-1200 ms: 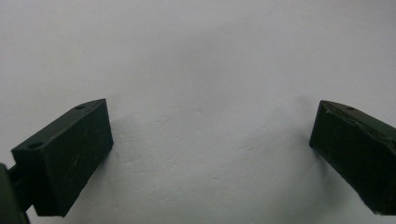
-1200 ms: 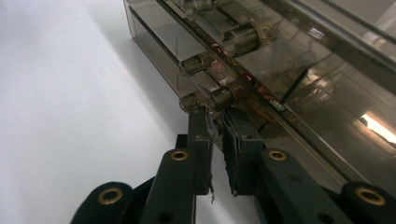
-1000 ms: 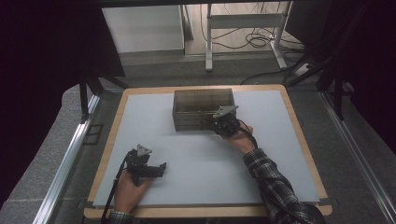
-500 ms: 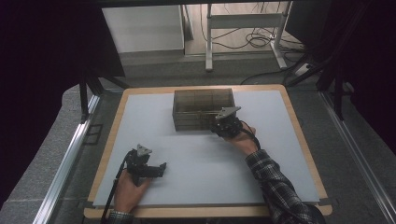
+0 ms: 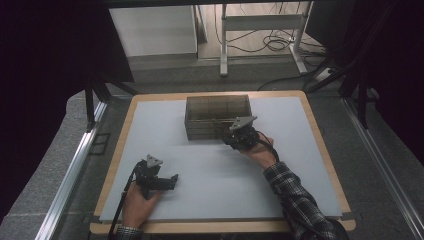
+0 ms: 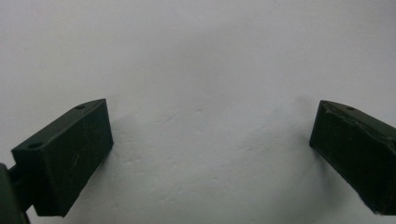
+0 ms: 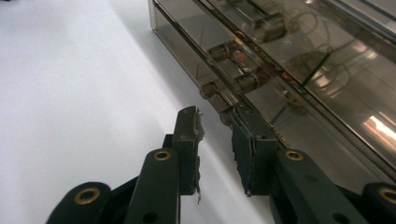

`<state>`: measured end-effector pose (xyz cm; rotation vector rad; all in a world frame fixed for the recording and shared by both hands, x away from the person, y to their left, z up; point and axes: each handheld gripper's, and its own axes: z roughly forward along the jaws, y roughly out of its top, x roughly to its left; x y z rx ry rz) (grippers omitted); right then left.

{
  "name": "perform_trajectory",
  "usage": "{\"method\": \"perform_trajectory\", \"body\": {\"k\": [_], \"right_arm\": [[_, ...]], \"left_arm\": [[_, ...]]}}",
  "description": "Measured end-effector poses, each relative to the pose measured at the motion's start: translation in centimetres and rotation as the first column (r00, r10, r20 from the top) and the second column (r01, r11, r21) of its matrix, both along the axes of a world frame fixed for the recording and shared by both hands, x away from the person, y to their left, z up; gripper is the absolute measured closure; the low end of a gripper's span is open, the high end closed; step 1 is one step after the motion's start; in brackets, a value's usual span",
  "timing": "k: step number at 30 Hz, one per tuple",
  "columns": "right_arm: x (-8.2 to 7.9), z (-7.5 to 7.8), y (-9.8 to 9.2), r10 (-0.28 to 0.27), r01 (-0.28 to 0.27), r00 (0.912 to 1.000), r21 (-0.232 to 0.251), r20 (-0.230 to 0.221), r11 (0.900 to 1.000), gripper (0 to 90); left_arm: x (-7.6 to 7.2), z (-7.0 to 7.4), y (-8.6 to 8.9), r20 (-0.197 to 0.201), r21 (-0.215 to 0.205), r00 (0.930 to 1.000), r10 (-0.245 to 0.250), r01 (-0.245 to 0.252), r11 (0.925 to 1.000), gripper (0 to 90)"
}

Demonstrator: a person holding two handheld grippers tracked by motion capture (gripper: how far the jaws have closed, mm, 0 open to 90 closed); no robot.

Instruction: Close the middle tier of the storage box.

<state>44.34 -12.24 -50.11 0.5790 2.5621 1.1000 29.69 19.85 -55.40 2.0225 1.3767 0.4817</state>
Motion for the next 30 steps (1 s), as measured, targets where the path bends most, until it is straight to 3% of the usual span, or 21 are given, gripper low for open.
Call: {"method": "perform_trajectory", "body": {"k": [30], "right_arm": [[-2.4,0.5,-0.3,0.036,-0.036,0.9993,-0.004,0.005,0.999,53.8]], "left_arm": [[0.0,0.0,0.0,0.0,0.0,1.0,0.0,0.0,1.0,0.0]]}}
